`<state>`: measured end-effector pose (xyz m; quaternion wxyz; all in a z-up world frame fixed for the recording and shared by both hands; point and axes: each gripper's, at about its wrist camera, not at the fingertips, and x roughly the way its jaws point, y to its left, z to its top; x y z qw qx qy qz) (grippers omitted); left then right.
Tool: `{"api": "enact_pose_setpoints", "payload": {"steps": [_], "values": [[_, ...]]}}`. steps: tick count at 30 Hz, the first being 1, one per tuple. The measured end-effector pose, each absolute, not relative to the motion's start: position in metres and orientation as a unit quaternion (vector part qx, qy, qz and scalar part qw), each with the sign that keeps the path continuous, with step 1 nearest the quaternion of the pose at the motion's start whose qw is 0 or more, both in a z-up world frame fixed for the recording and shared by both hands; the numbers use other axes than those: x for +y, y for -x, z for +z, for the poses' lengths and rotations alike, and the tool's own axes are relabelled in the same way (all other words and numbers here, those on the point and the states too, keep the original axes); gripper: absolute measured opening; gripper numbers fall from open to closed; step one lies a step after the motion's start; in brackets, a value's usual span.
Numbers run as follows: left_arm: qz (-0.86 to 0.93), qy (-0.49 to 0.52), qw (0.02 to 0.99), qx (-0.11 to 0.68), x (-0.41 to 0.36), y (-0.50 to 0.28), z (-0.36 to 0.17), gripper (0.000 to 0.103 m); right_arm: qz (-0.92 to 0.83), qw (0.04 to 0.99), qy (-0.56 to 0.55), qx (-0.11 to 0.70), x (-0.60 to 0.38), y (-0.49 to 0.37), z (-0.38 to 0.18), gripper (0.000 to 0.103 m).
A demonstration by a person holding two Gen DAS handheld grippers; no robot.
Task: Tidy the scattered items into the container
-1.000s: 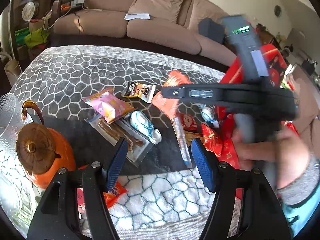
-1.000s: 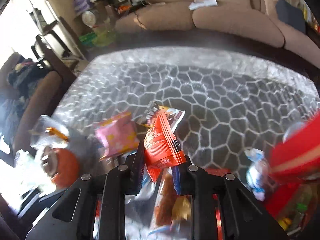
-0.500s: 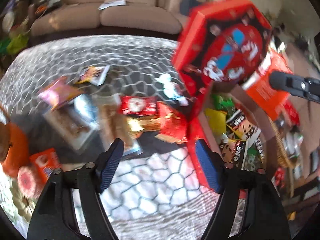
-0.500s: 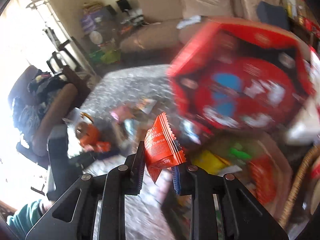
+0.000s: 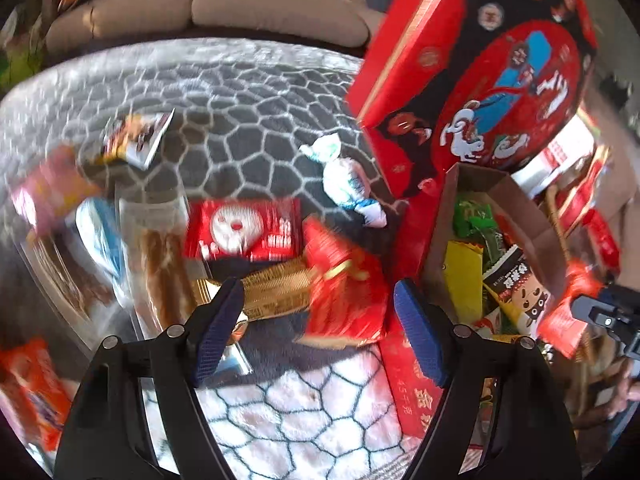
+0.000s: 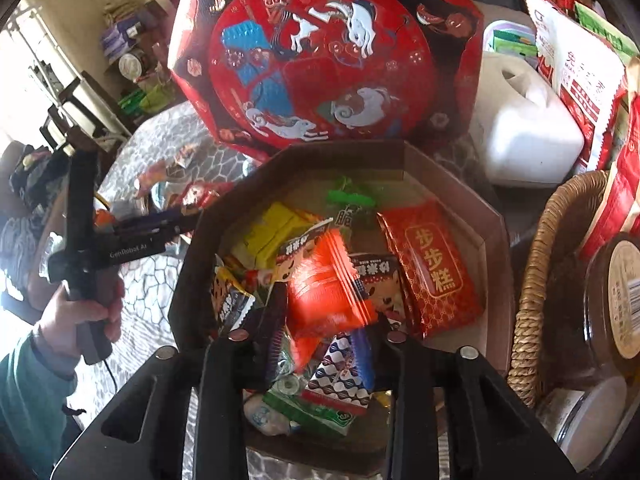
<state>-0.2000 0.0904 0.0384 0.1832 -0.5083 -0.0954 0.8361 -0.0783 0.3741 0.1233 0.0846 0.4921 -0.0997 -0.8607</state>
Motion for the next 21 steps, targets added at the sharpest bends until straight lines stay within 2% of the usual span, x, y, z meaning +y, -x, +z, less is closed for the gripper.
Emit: {"api": "enact_pose_setpoints", "payload": {"steps": [2,4,5,9,11,15,19,21], "values": [[0.840,0.499,0.187,-0.100,0.088,0.197,0.038,0.072,-0.872,0.078,-0.469,-0.116,0.376,0.071,0.130,0.039],[0.842,0.495,0.189,-0.096,0.089,0.196,0.037,0.053,-0.882,0.066,-0.447,-0.130,0.378,0.066,0.136,0.046],[0.840,0.495,0.199,-0.103,0.090,0.196,0.037,0.035,-0.888,0.062,-0.434,-0.136,0.379,0.059,0.139,0.050],[0.840,0.485,0.213,-0.115,0.094,0.193,0.043,0.019,-0.896,0.048,-0.414,-0.152,0.376,0.041,0.138,0.055],[0.838,0.482,0.217,-0.137,0.091,0.192,0.049,0.017,-0.895,0.049,-0.417,-0.151,0.371,0.039,0.131,0.055],[0.845,0.469,0.222,-0.134,0.090,0.182,0.072,0.011,-0.890,0.050,-0.434,-0.131,0.364,0.039,0.121,0.055],[0.847,0.450,0.246,-0.137,0.092,0.170,0.109,0.008,-0.889,0.048,-0.432,-0.144,0.372,0.034,0.124,0.055],[0.846,0.440,0.271,-0.137,0.101,0.163,0.132,0.002,-0.890,0.046,-0.428,-0.148,0.376,0.030,0.129,0.055]]}}
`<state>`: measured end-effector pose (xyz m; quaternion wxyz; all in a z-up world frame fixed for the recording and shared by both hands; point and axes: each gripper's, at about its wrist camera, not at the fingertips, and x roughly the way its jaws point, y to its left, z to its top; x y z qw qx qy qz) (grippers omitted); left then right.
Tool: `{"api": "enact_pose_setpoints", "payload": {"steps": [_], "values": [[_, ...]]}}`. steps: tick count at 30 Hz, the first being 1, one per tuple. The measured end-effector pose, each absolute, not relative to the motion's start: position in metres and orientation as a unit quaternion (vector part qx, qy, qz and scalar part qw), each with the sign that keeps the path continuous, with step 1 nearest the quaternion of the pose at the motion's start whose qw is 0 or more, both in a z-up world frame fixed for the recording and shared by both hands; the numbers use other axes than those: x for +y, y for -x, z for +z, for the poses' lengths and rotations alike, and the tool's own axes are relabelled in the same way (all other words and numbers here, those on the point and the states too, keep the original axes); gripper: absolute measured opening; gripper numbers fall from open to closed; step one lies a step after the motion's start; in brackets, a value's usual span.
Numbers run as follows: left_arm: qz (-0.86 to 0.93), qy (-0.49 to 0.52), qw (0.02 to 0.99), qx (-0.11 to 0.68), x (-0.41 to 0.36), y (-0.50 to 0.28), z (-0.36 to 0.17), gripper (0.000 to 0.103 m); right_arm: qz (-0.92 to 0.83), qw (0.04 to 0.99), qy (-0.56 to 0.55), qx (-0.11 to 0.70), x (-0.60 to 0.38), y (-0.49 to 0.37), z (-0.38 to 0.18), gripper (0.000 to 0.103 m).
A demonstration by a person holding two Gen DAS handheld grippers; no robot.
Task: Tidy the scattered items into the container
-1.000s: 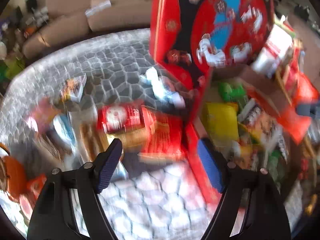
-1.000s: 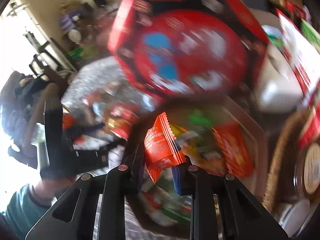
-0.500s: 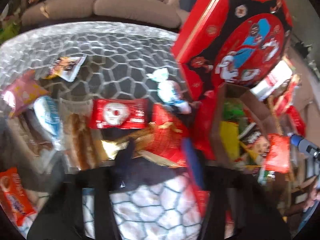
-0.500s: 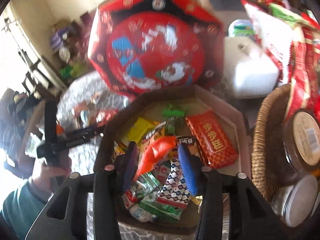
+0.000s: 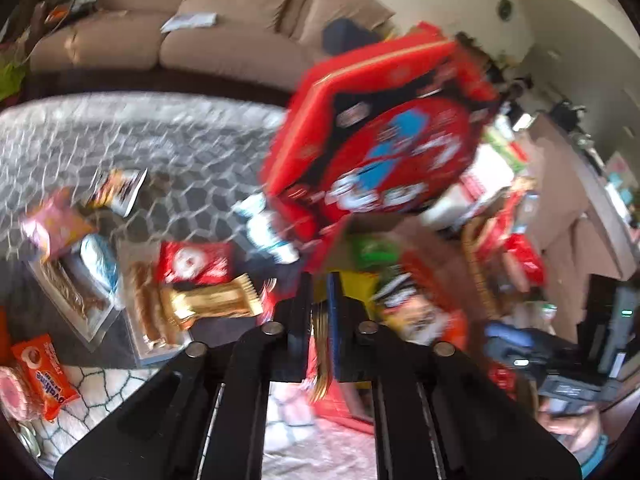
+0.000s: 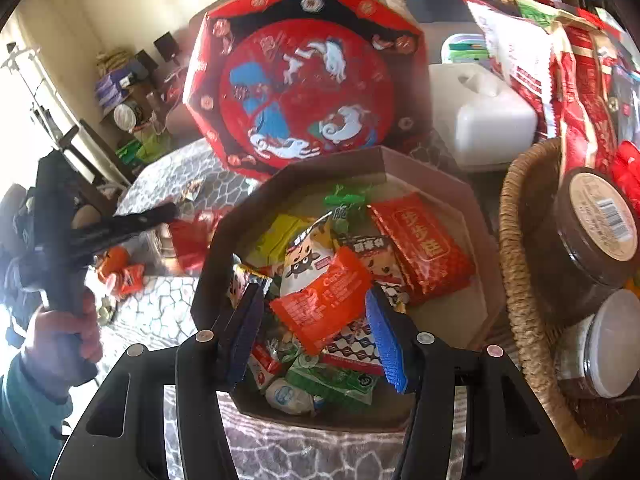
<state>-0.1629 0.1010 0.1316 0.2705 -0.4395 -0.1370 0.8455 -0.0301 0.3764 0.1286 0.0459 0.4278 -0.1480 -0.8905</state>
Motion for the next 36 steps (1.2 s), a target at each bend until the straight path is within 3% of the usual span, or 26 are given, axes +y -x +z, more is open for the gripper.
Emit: {"api": "enact_pose_setpoints", "payload": {"steps": [8,10,13,14,15,18,21,22,36], "values": [[0.833,0.458,0.298,-0.086,0.181,0.155,0.148,0.002,-0.887,0.040,-0.425,-0.177,0.398,0.007,0.141,0.055],[0.839,0.452,0.293,-0.080,0.182,0.146,0.154,0.007,-0.886,0.045,-0.429,-0.169,0.398,-0.001,0.142,0.056],[0.862,0.438,0.255,-0.031,0.169,0.116,0.161,0.046,-0.891,0.059,-0.429,-0.132,0.383,-0.015,0.145,0.063],[0.870,0.432,0.236,-0.016,0.162,0.104,0.160,0.066,-0.892,0.060,-0.431,-0.122,0.377,-0.018,0.144,0.066],[0.878,0.429,0.214,-0.007,0.151,0.091,0.157,0.079,-0.893,0.061,-0.431,-0.115,0.369,-0.021,0.142,0.067],[0.881,0.443,0.167,-0.019,0.115,0.059,0.136,0.086,-0.888,0.083,-0.435,-0.122,0.346,-0.027,0.134,0.073],[0.875,0.463,0.133,-0.049,0.081,0.034,0.113,0.103,-0.884,0.104,-0.435,-0.134,0.318,-0.032,0.125,0.095],[0.873,0.469,0.121,-0.059,0.070,0.026,0.104,0.103,-0.884,0.106,-0.435,-0.136,0.309,-0.034,0.122,0.103],[0.873,0.483,0.031,-0.062,0.007,-0.013,0.031,0.103,-0.886,0.045,-0.450,-0.100,0.219,-0.036,0.053,0.103]]}}
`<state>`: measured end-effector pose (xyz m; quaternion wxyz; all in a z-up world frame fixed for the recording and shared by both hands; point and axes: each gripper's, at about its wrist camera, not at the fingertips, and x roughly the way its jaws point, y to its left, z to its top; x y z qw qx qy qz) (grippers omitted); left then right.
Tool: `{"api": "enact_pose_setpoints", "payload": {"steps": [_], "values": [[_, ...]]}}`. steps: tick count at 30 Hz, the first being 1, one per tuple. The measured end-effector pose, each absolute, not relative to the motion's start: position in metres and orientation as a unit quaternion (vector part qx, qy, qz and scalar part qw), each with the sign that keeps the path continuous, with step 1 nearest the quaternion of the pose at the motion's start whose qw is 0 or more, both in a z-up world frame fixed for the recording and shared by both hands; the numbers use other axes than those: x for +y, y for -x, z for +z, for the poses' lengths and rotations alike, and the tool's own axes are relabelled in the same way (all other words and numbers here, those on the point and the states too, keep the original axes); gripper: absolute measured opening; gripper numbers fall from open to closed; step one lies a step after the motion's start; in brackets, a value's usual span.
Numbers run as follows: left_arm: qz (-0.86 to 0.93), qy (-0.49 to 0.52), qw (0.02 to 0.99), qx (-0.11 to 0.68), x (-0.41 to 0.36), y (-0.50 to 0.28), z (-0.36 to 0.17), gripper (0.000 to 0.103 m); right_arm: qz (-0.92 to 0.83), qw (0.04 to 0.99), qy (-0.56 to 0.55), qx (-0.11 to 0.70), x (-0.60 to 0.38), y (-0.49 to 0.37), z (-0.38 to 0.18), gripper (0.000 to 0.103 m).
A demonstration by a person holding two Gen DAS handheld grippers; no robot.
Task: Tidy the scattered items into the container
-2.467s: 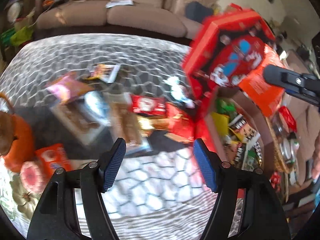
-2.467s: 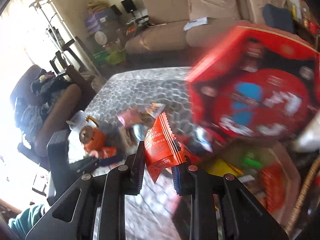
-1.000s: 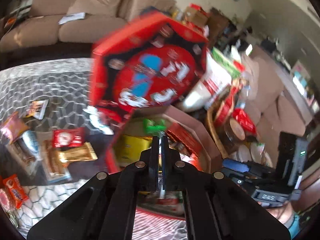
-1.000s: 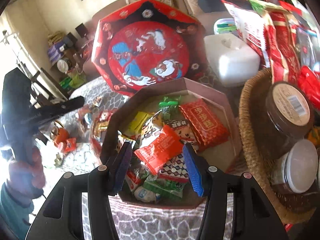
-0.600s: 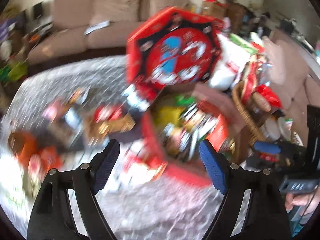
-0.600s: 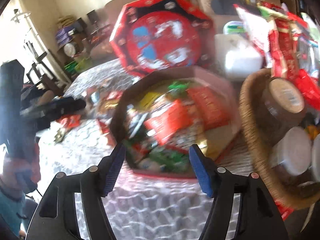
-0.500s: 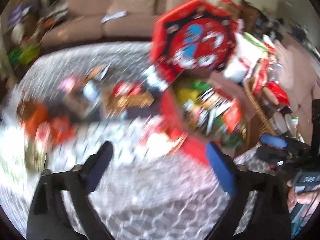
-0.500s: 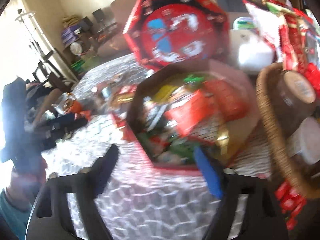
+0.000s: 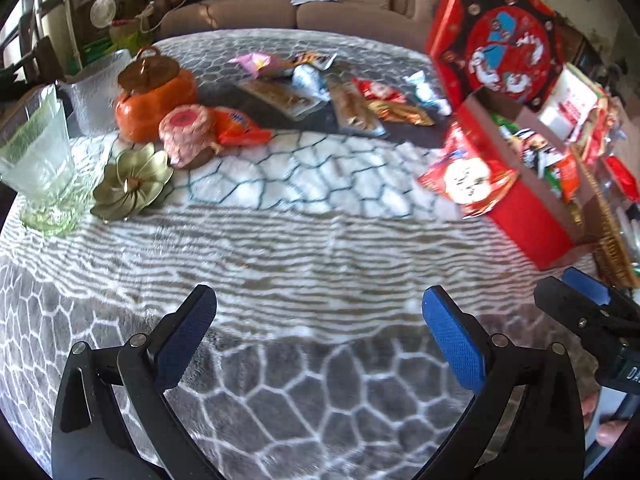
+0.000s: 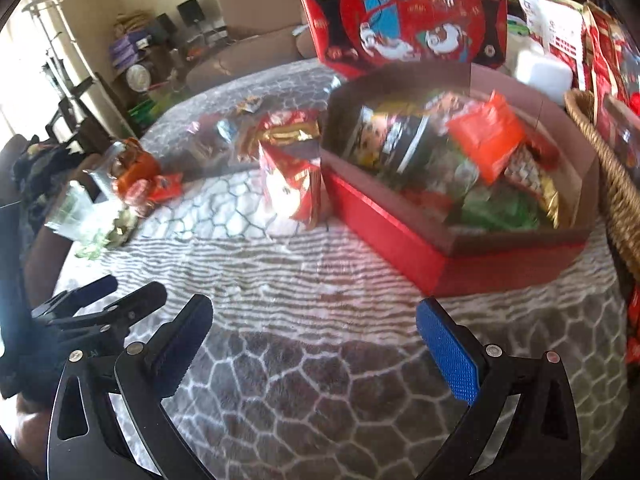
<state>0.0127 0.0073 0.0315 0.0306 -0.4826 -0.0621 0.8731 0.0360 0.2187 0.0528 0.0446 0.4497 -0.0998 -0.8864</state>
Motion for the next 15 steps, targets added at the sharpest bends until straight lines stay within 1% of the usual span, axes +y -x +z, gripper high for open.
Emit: {"api": "enact_pose_setpoints", "payload": {"steps": [6,9,15], "values": [[0.870,0.490,0.019,-0.052,0.005,-0.006,0.010,0.103,-0.893,0.011,-0.445,-0.064,0.210,-0.029,0.035,0.103],[0.875,0.483,0.015,-0.040,0.008,-0.005,0.008,0.103,-0.891,-0.001,-0.449,-0.060,0.209,-0.026,0.026,0.103],[0.883,0.470,0.009,-0.017,0.013,-0.006,0.004,0.103,-0.893,-0.018,-0.449,-0.016,0.198,-0.027,0.013,0.103]]}}
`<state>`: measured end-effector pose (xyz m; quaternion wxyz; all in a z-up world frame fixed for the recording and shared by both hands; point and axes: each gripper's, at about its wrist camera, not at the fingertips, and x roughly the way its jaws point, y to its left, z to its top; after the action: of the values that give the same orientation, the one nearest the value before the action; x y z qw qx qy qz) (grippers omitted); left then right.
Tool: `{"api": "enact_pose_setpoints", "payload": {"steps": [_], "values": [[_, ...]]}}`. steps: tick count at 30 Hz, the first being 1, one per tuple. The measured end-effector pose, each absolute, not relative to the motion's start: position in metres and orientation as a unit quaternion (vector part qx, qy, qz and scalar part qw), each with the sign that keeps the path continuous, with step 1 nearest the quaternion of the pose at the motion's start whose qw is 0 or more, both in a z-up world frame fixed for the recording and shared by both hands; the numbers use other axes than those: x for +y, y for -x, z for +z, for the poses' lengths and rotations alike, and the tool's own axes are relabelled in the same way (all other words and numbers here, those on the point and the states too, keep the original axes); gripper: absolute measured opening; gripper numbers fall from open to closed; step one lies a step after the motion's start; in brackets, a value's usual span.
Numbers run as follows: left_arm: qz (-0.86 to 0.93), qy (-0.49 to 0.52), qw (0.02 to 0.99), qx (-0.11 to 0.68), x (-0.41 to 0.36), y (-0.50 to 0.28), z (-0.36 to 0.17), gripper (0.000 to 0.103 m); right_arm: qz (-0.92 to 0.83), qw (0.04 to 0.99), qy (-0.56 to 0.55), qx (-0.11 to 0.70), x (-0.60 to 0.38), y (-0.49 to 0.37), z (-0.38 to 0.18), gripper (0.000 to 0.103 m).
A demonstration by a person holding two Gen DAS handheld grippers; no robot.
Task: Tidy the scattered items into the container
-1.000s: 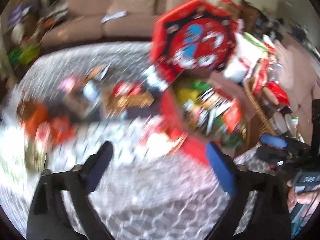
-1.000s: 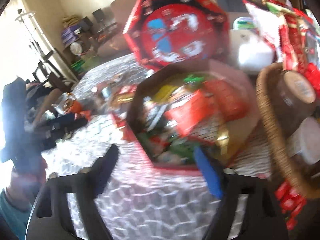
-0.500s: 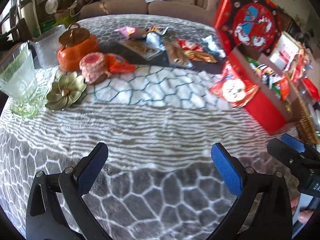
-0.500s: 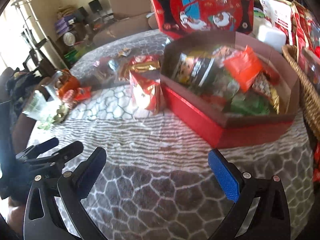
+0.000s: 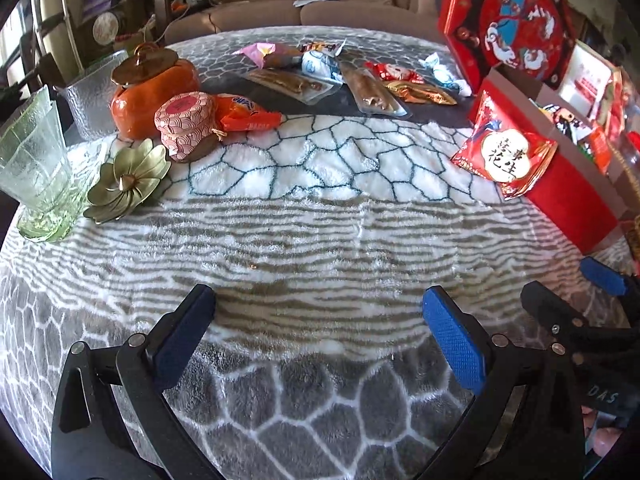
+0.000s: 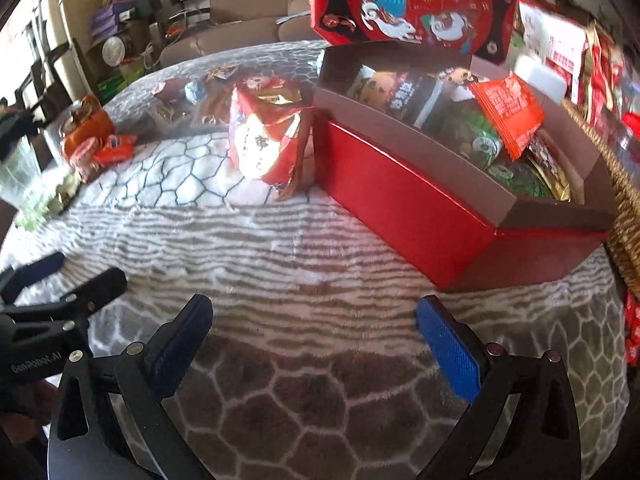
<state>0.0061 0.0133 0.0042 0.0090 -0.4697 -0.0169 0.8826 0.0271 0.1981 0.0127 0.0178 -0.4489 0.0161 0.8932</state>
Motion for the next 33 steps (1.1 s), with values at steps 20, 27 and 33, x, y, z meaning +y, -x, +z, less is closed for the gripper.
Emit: {"api": "enact_pose_setpoints", "payload": {"steps": [20,27,33], "values": [[0.883,0.468,-0.014,-0.015,0.0155,-0.0065,0.0027,0.103,0.890,0.043,0.453,0.015,0.1948,-0.0245,0.0106,0.103],[0.883,0.468,-0.015,-0.016,0.0157,-0.0066,0.0028,0.103,0.891,0.044,0.453,0.015,0.1940,-0.0248,0.0105,0.103],[0.883,0.468,-0.015,-0.016,0.0158,-0.0065,0.0028,0.103,0.891,0.044,0.452,0.015,0.1940,-0.0247,0.0105,0.103]]}}
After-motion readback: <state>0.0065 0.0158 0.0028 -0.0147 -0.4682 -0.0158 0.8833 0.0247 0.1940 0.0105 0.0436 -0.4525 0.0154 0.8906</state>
